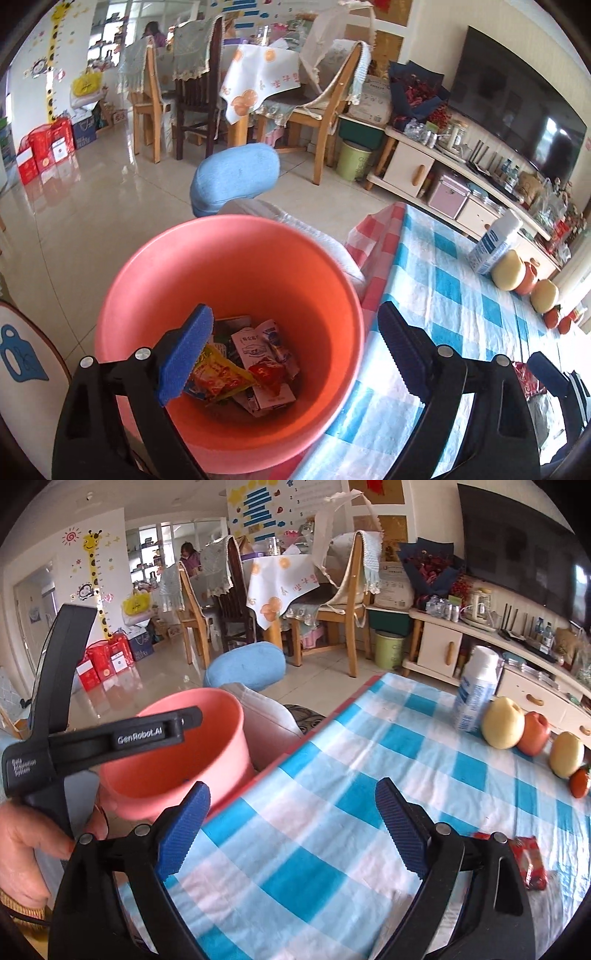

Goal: Collect trash
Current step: 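Release the red packet, tray and wrapper into the pink bucket from both tools, then move both tools back over the table toward the white paper packets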

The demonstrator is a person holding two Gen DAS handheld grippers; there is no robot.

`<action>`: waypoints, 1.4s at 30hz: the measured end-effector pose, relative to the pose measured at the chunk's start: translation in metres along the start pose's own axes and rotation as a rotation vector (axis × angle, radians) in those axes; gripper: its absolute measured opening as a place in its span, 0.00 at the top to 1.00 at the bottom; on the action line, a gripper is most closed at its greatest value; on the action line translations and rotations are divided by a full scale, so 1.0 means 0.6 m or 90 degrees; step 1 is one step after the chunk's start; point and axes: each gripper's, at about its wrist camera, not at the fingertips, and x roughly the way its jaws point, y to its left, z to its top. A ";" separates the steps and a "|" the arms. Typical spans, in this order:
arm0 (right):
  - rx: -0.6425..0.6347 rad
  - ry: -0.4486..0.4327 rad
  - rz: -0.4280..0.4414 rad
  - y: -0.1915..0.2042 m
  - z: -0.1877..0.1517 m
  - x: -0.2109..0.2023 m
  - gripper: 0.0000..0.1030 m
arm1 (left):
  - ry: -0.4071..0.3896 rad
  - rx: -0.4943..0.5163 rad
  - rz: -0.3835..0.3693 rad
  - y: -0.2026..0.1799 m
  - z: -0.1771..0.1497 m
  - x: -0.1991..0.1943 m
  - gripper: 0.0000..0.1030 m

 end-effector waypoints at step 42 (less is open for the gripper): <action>0.073 -0.082 -0.116 -0.165 -0.143 -0.246 0.08 | -0.009 0.220 -0.145 -0.226 -0.161 -0.100 0.13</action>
